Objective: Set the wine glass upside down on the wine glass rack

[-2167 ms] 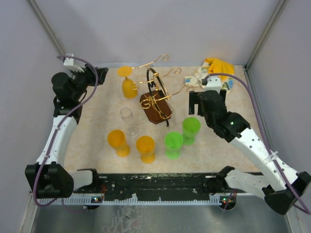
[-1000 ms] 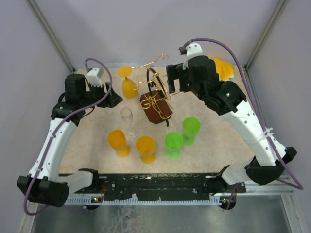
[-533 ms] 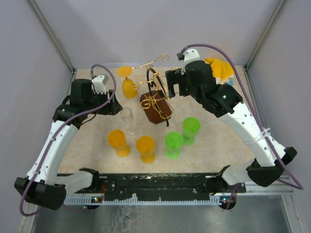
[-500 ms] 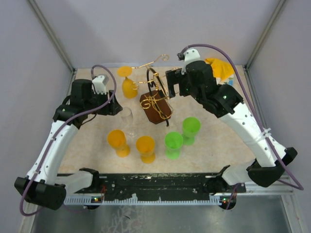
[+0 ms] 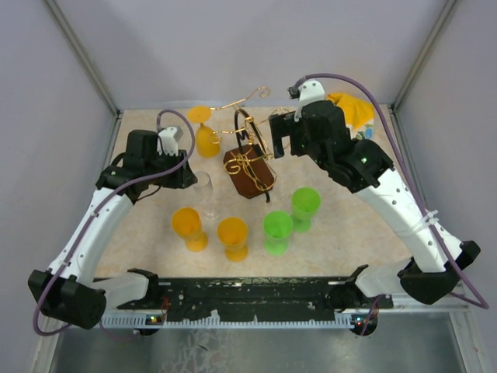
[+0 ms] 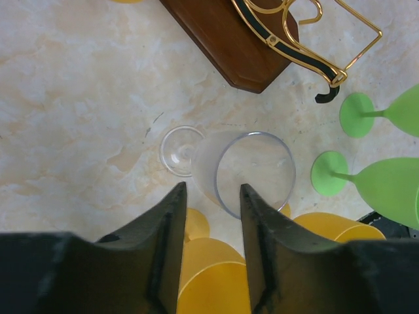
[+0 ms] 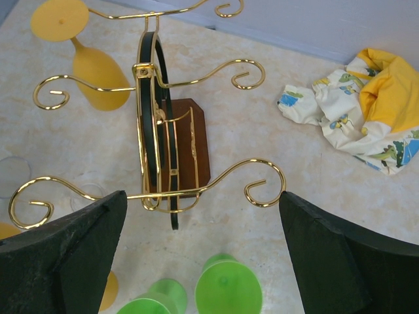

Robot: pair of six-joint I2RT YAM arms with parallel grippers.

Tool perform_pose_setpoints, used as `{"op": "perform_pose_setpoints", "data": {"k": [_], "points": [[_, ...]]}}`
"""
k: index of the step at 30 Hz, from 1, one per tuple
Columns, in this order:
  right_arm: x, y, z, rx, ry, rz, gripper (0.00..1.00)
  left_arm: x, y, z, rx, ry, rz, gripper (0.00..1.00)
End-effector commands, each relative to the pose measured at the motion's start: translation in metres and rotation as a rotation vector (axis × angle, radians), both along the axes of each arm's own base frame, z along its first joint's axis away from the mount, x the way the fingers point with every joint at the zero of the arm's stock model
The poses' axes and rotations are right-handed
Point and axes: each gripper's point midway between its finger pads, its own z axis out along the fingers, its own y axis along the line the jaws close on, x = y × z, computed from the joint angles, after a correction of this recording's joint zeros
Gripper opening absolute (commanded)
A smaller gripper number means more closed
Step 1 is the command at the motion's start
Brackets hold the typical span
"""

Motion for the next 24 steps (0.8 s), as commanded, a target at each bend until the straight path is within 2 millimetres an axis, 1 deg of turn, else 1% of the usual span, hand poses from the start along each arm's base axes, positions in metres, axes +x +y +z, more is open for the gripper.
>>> {"op": "perform_pose_setpoints", "data": {"k": [1,2,3,9,12,13,15,19,21,24], "points": [[-0.002,-0.006,0.016,0.024,-0.054,-0.014,0.99,0.007,-0.004,-0.004,0.005,-0.005,-0.002,0.37],[-0.002,-0.006,0.014,0.021,-0.052,-0.015,0.99,0.007,-0.005,-0.006,0.008,-0.005,-0.006,0.31],[-0.002,-0.006,0.013,0.019,-0.051,-0.016,0.99,0.007,-0.005,-0.006,0.010,-0.006,-0.007,0.27],[0.000,-0.006,0.011,0.006,-0.051,-0.021,0.99,0.012,-0.002,-0.006,0.029,-0.021,0.006,0.11],[0.000,-0.006,0.012,0.009,-0.051,-0.018,0.99,0.015,0.001,0.000,0.038,-0.042,0.022,0.00],[-0.001,-0.005,0.012,0.013,-0.049,-0.010,0.99,0.016,0.004,0.004,0.044,-0.056,0.036,0.00],[-0.003,0.000,0.014,0.038,-0.045,0.011,0.99,0.020,0.011,0.017,0.060,-0.099,0.075,0.00],[-0.008,0.010,0.010,0.079,-0.021,0.054,0.99,0.030,0.029,0.062,0.099,-0.221,0.161,0.00],[-0.010,0.015,0.006,0.091,-0.005,0.073,0.99,0.032,0.036,0.083,0.111,-0.270,0.191,0.00],[-0.011,0.017,-0.001,0.099,0.011,0.076,0.99,0.032,0.046,0.114,0.123,-0.344,0.239,0.00]]}}
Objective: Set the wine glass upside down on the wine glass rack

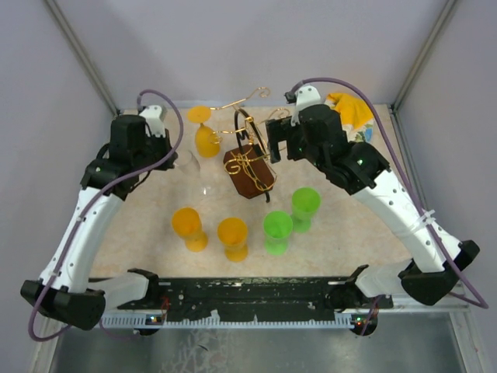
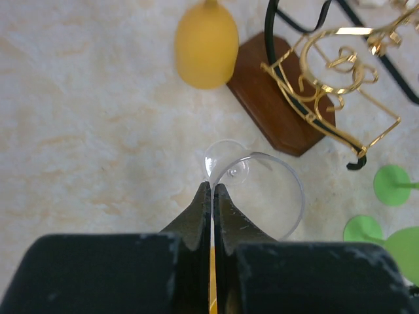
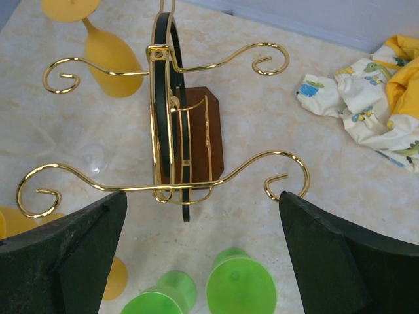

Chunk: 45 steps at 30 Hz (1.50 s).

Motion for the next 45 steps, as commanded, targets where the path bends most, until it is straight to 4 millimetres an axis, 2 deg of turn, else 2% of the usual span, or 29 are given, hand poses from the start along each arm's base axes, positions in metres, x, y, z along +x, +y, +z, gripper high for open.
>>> {"op": "perform_pose_setpoints", "data": {"k": [1,5,13,17,20,24,26,29,33,40,45], "points": [[-0.007,0.008,0.012,0.079,-0.023,0.036,0.99,0.001,0.024,0.073,0.024,-0.208,0.100,0.00],[-0.010,0.016,0.013,0.125,-0.020,0.064,0.99,0.001,0.031,0.113,0.039,-0.340,0.104,0.00],[-0.020,0.055,0.018,0.278,0.026,0.202,0.99,0.004,0.051,0.185,0.149,-0.538,0.140,0.00],[-0.021,0.064,0.017,0.306,0.043,0.230,0.99,0.003,0.061,0.213,0.202,-0.606,0.165,0.00],[-0.019,0.065,0.017,0.309,0.044,0.231,0.99,0.003,0.063,0.223,0.226,-0.624,0.164,0.00],[-0.017,0.068,0.026,0.362,0.030,0.215,0.99,0.004,0.045,0.231,0.166,-0.729,0.085,0.00],[-0.019,0.074,0.043,0.462,0.007,0.225,0.99,0.004,0.035,0.231,0.120,-0.820,0.050,0.00],[-0.033,0.091,0.077,0.626,-0.035,0.336,0.99,0.002,0.026,0.229,0.065,-0.957,0.020,0.00],[-0.045,0.113,0.108,0.765,-0.046,0.472,0.99,-0.001,0.015,0.234,-0.017,-1.077,-0.009,0.00],[-0.049,0.139,0.125,0.963,-0.010,0.608,0.99,-0.021,0.011,0.254,-0.144,-1.311,-0.012,0.00],[-0.046,0.148,0.131,0.979,0.012,0.635,0.98,-0.018,0.011,0.262,-0.130,-1.314,-0.008,0.00]]}}
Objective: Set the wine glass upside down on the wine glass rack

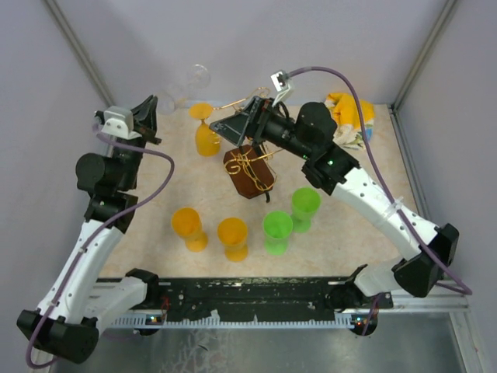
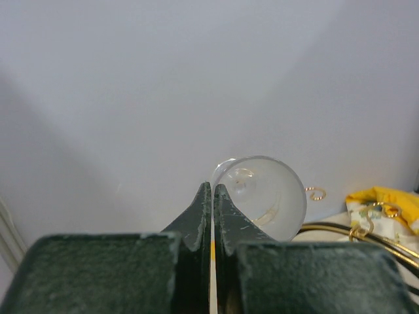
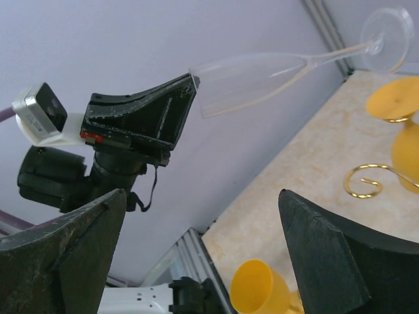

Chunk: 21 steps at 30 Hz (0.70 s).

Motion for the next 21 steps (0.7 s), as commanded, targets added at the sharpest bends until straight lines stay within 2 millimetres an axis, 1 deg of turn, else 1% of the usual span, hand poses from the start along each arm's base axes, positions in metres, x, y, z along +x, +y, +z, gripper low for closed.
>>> {"op": "perform_pose_setpoints", "data": {"k": [1,5,6,7,10,15,18,21], "points": [[-0.010,0.004,0.038,0.106,-0.052,0.070,0.98,-0.030,0.003,0.058,-0.055,-0.202,-0.028,0.00],[-0.002,0.001,0.042,0.160,-0.048,0.067,0.99,-0.049,0.003,0.061,-0.076,-0.300,-0.061,0.00],[0.000,0.001,0.044,0.195,-0.029,0.081,0.98,-0.051,0.001,0.054,-0.083,-0.312,-0.075,0.00],[-0.001,0.000,0.051,0.246,-0.030,0.103,0.96,-0.056,0.000,0.054,-0.095,-0.341,-0.091,0.00],[0.001,0.003,0.059,0.342,0.044,0.152,0.94,-0.067,-0.001,0.051,-0.138,-0.410,-0.131,0.00],[0.011,0.012,0.067,0.437,0.098,0.192,0.89,-0.070,-0.006,0.051,-0.178,-0.449,-0.180,0.00],[0.022,0.019,0.063,0.451,0.135,0.189,0.83,-0.070,-0.008,0.052,-0.183,-0.460,-0.195,0.00],[0.034,0.024,0.060,0.451,0.149,0.159,0.81,-0.071,-0.009,0.053,-0.178,-0.468,-0.199,0.00]]}}
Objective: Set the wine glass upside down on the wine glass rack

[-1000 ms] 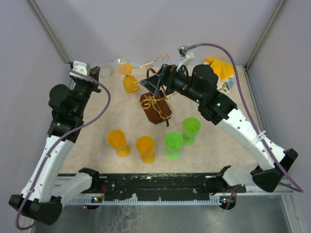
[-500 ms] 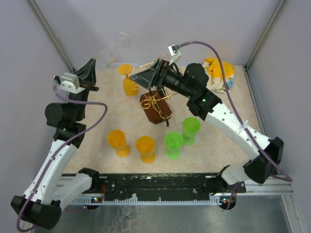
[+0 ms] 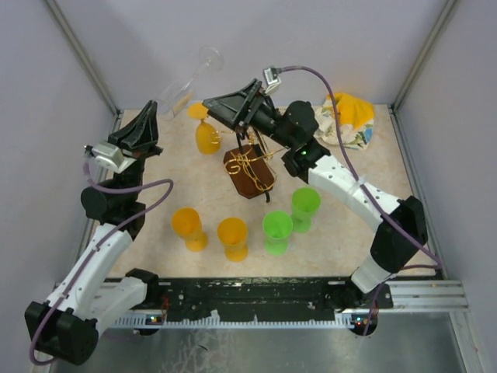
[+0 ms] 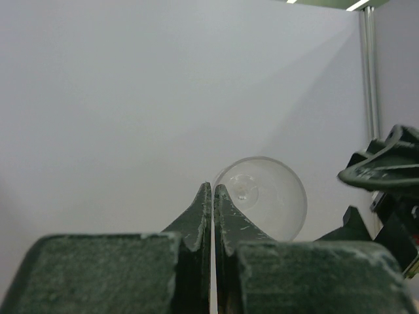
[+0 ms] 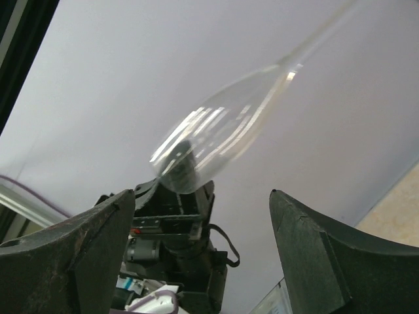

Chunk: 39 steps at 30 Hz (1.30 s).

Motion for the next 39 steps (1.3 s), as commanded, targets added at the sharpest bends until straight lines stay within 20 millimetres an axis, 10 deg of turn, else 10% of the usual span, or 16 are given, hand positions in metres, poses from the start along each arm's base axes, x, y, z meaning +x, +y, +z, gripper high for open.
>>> {"op": "perform_pose_setpoints", "data": {"k": [1,39], "points": [[0.002,-0.006,0.044,0.116,-0.044,-0.012,0.81,-0.027,0.000,0.025,-0.037,-0.127,-0.049,0.00],[0.046,0.037,0.059,0.135,-0.090,-0.030,0.37,-0.024,-0.008,-0.001,-0.037,-0.093,-0.104,0.00]]}}
